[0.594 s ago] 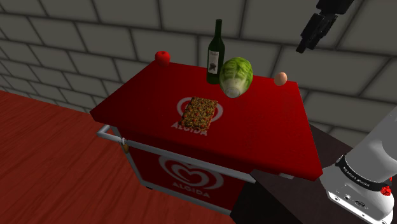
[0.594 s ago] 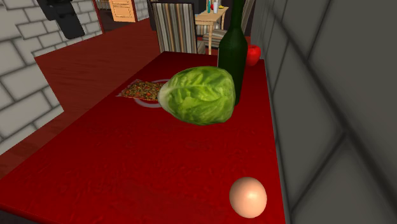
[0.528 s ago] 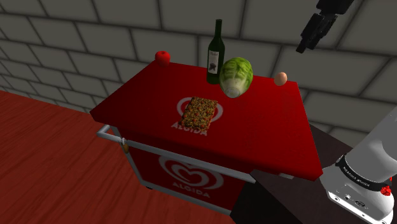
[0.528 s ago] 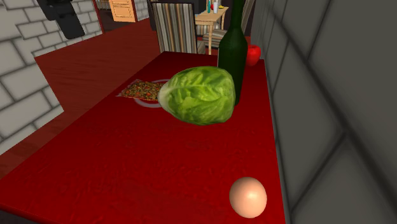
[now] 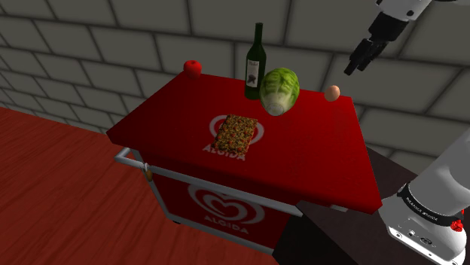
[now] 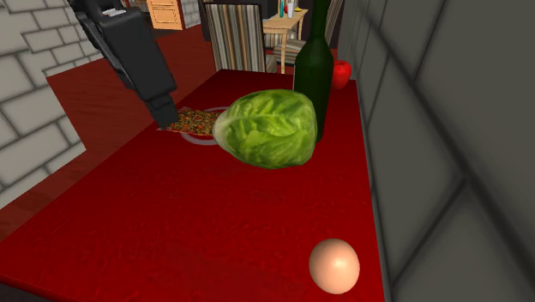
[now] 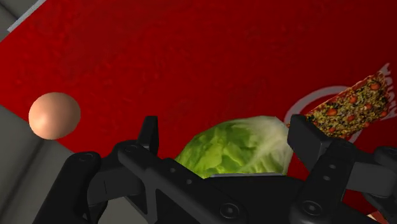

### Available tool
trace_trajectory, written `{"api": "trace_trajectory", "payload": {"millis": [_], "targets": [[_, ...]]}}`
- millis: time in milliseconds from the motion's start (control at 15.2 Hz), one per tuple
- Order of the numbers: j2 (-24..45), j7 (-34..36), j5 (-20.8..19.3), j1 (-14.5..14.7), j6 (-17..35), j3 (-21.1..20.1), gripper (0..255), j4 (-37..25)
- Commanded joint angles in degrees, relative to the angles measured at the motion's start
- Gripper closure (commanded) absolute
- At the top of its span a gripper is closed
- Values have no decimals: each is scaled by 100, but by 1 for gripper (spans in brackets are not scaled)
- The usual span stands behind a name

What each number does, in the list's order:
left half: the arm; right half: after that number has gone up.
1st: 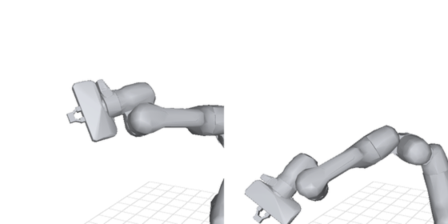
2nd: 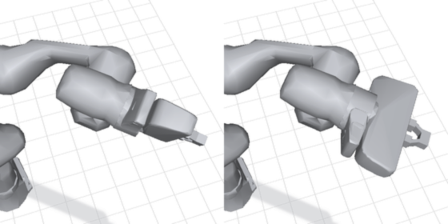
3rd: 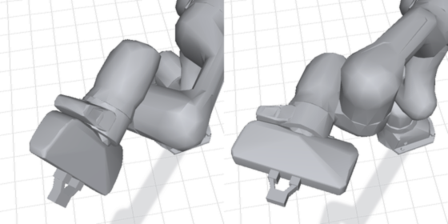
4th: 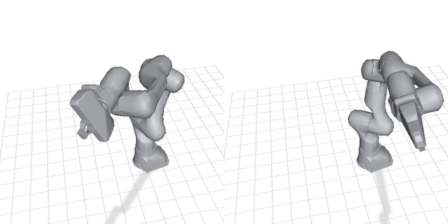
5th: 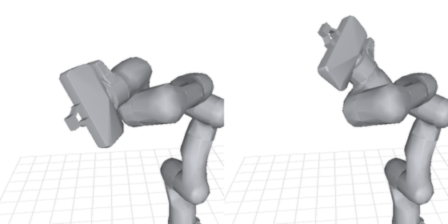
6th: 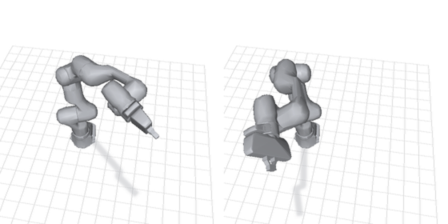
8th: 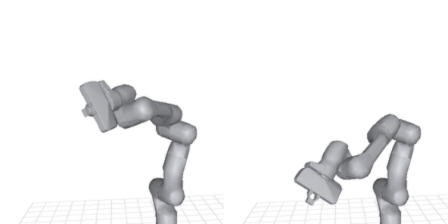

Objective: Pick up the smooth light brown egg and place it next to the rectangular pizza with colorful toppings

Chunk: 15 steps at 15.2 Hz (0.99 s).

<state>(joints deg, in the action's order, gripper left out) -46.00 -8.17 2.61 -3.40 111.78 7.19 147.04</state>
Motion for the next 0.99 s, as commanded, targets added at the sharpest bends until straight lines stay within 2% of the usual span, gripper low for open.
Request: {"api": "trace_trajectory", "payload": {"millis": [0, 528, 726, 924], "targets": [[43, -166, -68, -100, 496, 186, 0, 280], [879, -977, -123, -299, 2531, 1116, 0, 882], [1382, -1402, 43, -194, 3313, 1580, 0, 937], [1952, -1969, 419, 120, 4062, 2179, 0, 889]]}}
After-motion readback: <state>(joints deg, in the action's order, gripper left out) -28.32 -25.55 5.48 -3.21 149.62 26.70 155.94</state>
